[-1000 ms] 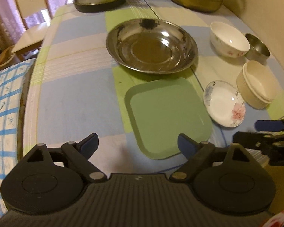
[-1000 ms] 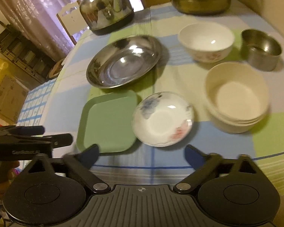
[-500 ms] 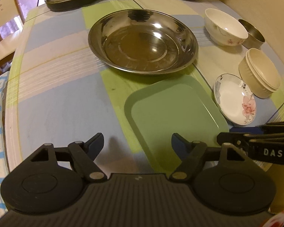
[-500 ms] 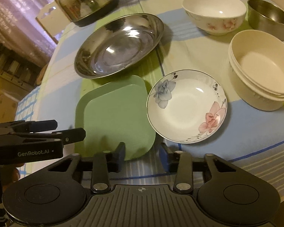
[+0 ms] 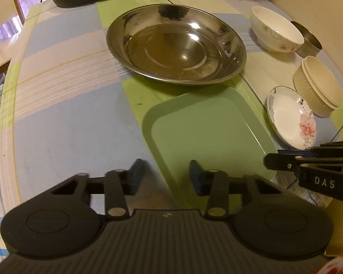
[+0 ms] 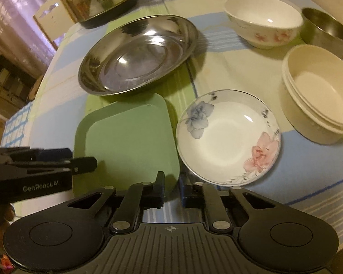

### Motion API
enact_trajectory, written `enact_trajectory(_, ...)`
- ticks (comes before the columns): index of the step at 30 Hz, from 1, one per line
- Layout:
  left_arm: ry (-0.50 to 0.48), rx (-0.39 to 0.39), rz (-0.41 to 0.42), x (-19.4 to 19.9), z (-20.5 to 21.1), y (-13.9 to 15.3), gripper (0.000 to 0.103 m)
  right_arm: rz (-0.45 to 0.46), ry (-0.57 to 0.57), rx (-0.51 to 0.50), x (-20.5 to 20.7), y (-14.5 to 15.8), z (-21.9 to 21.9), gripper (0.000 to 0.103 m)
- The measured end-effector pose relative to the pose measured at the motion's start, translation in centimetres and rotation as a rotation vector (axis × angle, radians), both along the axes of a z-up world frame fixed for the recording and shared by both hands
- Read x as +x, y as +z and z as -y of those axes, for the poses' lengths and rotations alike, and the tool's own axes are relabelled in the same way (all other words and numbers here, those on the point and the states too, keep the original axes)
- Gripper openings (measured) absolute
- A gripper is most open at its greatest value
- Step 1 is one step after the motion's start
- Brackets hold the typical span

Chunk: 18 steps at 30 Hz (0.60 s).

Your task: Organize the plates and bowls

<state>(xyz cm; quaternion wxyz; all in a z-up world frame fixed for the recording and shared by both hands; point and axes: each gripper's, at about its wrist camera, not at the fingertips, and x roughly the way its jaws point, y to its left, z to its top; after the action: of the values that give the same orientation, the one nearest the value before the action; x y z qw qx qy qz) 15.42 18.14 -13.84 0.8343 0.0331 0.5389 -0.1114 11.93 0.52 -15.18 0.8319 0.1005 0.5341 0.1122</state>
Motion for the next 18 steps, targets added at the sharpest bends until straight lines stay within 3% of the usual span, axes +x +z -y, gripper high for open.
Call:
enact_trajectory(6,0.032,-0.005,-0.006,-1.0,-1.1,0.2,0.019,0.015,0.068,-0.008,0.0,0.1,-1.4,0.011)
enact_trajectory(18,0.078,0.0,0.001,-1.1,-1.7,0.2,0.021,0.046,0.073,-0.02,1.9,-0.4,-1.8,0.012)
